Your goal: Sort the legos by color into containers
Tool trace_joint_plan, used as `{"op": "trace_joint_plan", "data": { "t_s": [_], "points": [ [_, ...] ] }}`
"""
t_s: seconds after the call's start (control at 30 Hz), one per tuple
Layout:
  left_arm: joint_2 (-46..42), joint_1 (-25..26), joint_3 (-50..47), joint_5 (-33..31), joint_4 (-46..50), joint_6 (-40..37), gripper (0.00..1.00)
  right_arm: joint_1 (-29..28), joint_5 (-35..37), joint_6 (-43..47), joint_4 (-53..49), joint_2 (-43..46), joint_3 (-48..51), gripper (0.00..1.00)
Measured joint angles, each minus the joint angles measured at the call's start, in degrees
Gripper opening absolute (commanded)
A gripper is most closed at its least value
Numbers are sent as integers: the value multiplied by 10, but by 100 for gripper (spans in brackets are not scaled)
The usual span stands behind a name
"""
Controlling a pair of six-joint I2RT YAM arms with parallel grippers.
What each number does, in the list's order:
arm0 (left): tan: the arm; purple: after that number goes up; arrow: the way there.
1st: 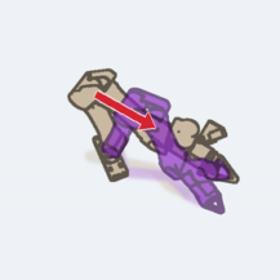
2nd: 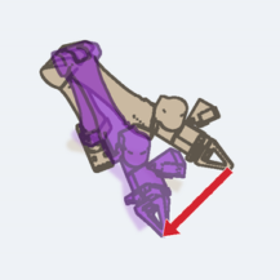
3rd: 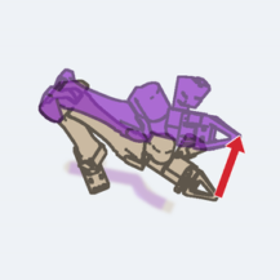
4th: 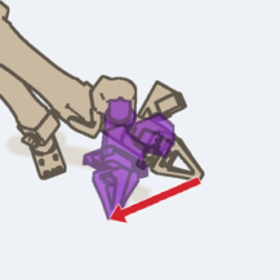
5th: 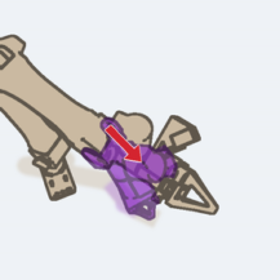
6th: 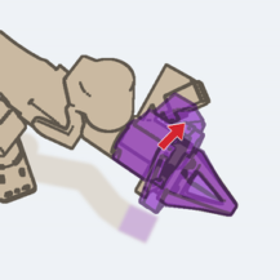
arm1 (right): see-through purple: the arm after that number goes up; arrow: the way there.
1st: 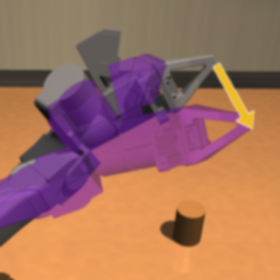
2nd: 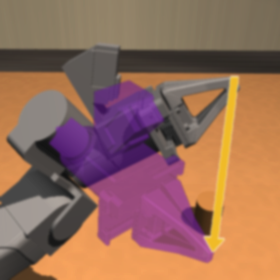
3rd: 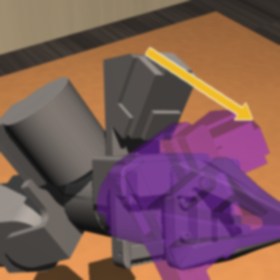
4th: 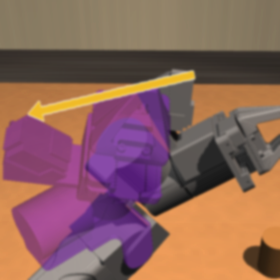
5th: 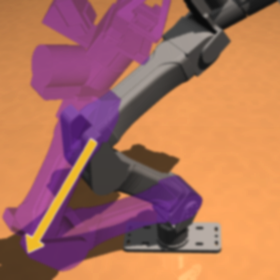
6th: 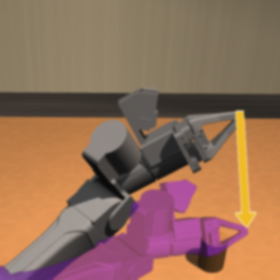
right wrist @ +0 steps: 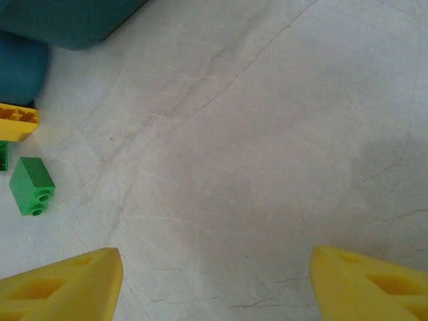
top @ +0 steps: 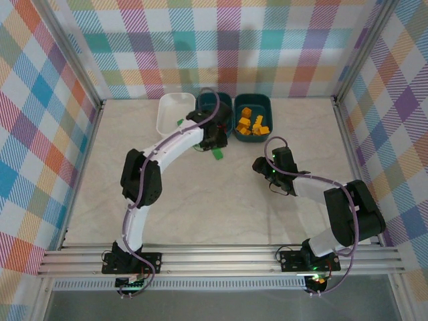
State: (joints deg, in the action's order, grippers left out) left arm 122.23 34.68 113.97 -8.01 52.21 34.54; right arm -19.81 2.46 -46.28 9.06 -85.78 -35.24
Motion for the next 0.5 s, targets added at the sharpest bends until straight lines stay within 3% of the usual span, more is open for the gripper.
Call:
{"op": "trace_joint_plan", "data": {
  "t_s": [0.13,0.3,0.5],
  "points": [
    [20,-94,57,13,3,-15,35,0,-1,0,1,-1,0,74],
    [146,-217,230,54,25,-46,35,0,-2,2,-1,-9,-2,74],
    [234,-241,306,78,63,-76,42,0,-3,4,-1,-17,-12,74]
  ]
}}
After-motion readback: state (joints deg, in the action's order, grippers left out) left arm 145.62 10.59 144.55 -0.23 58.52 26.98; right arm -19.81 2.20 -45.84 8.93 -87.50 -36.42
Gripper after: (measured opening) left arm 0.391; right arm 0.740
